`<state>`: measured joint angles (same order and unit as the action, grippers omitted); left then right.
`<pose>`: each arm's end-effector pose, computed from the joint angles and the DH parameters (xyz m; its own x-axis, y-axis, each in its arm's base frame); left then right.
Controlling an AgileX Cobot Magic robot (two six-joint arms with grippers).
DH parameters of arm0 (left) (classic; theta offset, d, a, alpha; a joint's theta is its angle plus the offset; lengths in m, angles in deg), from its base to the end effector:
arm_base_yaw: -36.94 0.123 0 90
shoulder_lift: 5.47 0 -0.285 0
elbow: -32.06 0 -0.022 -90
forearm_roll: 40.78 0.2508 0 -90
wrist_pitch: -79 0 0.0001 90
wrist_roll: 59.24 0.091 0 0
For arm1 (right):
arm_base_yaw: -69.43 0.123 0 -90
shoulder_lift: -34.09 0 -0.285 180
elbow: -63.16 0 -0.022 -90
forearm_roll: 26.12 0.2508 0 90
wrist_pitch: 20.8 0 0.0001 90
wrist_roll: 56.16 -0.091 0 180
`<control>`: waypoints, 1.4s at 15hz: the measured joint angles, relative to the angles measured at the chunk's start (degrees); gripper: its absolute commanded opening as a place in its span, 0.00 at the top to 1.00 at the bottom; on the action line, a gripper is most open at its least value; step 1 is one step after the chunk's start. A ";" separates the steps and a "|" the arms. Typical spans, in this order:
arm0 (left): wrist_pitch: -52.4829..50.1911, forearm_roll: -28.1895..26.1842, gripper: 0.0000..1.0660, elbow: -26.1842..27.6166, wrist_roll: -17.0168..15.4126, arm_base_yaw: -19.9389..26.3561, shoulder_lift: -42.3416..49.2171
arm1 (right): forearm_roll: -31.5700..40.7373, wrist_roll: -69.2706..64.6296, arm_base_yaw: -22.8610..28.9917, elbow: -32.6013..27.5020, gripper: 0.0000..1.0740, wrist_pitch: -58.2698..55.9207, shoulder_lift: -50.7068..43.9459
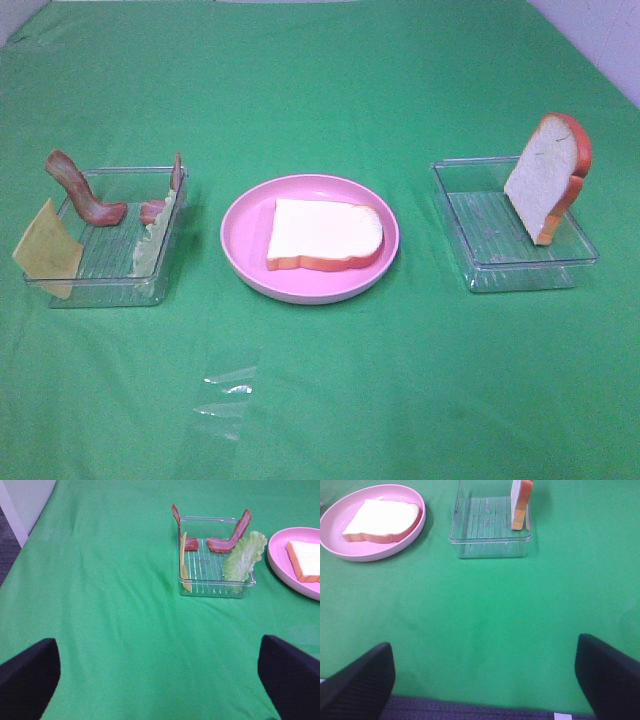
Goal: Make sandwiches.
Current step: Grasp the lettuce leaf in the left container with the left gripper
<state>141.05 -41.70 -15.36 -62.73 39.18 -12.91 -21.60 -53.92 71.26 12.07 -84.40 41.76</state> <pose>-0.0090 -0.0016 0.2810 -0.4493 -0.0860 -0.8892 -0.0573 0.9961 -0.0674 -0.0029 0.0063 0.2613 -0.5335 -0.0210 -0.8455 -0.0936 0.9950 0.0344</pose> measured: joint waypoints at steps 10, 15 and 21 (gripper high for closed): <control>7.85 -0.06 0.04 20.91 4.76 0.00 -38.67 | 0.00 0.00 0.00 0.00 0.13 0.00 0.00; 7.56 -2.75 0.04 35.29 3.09 -4.58 -71.45 | 0.00 0.00 0.00 0.00 0.13 0.00 0.00; 7.51 -0.29 0.04 52.94 -5.16 -21.14 -98.95 | 0.00 0.00 0.00 0.00 0.13 0.00 0.00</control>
<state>148.56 -41.99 37.58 -67.89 18.04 -111.86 -21.60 -53.92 71.26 12.07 -84.40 41.76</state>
